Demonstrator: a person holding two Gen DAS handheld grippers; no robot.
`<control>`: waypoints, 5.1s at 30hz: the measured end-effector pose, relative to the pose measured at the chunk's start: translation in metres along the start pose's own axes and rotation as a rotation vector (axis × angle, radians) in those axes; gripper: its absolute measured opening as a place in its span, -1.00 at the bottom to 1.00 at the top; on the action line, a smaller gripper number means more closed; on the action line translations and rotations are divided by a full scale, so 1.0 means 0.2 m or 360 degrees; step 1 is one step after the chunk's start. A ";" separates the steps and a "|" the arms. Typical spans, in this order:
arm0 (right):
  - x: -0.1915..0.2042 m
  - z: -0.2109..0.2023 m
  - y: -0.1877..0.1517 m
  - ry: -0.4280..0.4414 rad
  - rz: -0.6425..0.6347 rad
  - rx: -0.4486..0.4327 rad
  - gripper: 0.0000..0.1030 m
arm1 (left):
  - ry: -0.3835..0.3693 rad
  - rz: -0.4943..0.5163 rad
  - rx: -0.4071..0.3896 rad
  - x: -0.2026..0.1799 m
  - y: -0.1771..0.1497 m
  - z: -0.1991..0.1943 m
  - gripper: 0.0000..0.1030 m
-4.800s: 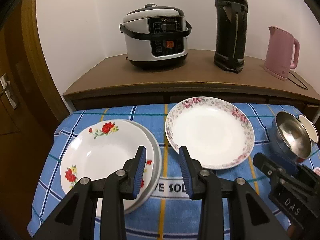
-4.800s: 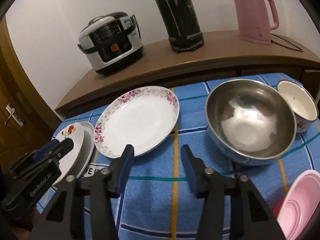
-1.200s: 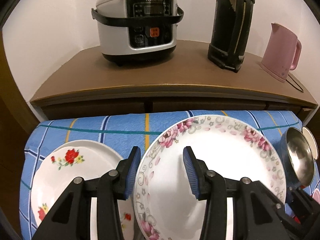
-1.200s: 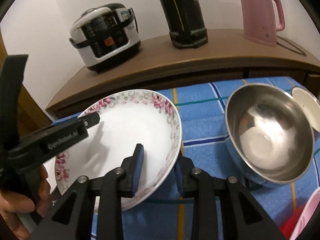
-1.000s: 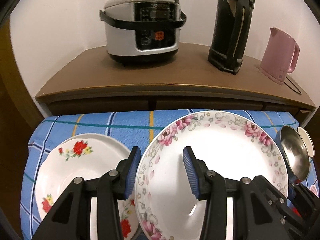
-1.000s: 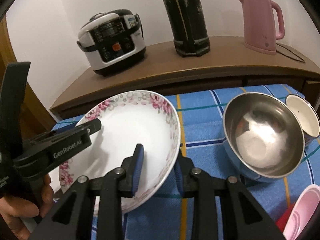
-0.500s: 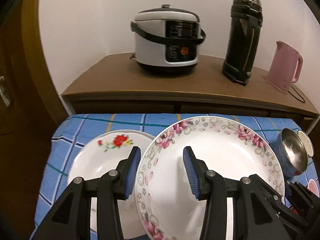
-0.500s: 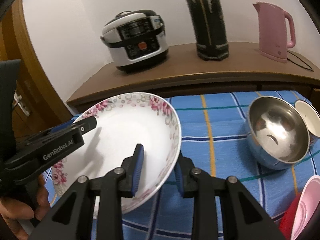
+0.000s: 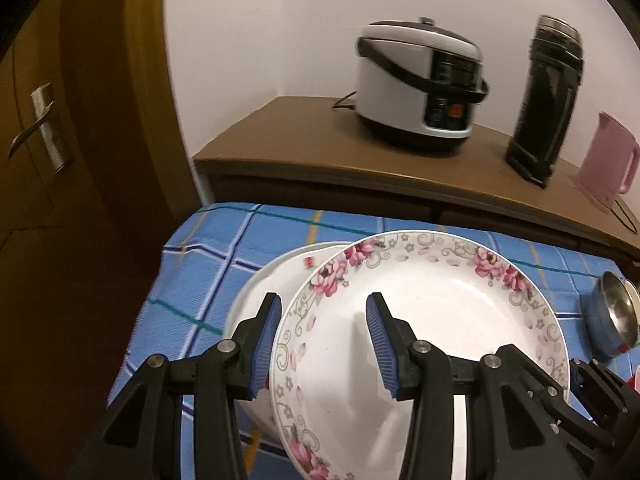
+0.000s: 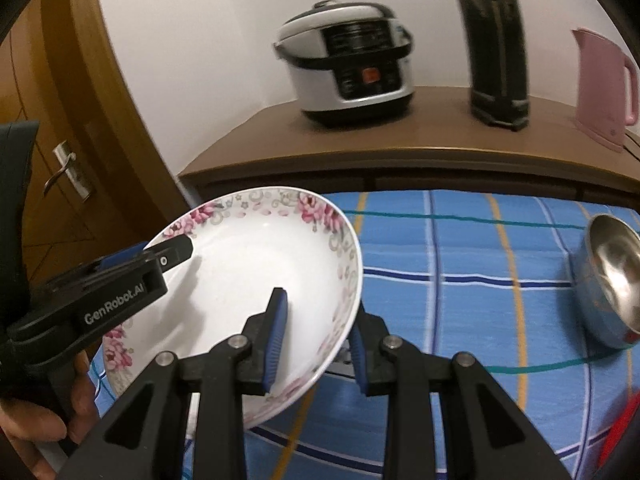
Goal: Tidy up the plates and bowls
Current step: 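Carry the pink-floral plate with the left tool and lower it onto the stack, then open the left tool and withdraw from the plate stack, then move the left tool toward the pink bowl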
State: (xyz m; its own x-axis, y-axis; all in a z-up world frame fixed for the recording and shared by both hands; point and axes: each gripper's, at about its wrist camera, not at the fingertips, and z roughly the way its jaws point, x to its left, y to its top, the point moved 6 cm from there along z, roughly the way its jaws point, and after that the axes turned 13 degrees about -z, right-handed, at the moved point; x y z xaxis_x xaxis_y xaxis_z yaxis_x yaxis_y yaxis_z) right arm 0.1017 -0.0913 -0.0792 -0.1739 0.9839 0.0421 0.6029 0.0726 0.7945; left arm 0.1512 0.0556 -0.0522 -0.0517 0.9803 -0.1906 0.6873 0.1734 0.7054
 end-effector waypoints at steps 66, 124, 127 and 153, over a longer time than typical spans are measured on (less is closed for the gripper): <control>0.23 0.29 0.02 0.0021 -0.0208 -0.0020 0.01 | 0.0252 -0.0067 0.0018 0.24 -0.06 0.24 -0.07; -0.38 -0.38 -0.18 -0.0242 0.0089 -0.0130 0.39 | -0.0005 0.0105 -0.0011 -0.40 -0.39 -0.18 0.33; -0.43 -0.43 -0.20 -0.0272 0.0078 -0.0137 0.39 | -0.0048 0.0137 -0.0015 -0.48 -0.40 -0.21 0.33; -0.97 -0.95 -0.44 -0.0577 0.0232 -0.0203 0.38 | -0.0404 0.0454 0.0107 -1.16 -0.78 -0.37 0.33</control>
State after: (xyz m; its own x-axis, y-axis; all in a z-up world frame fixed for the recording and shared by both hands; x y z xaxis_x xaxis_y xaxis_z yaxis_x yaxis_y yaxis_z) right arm -0.0663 -0.3189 -0.0414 0.2059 0.9778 -0.0386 0.4957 -0.0702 0.8657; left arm 0.0024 -0.1912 -0.0666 0.3237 0.9322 -0.1618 0.6946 -0.1180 0.7096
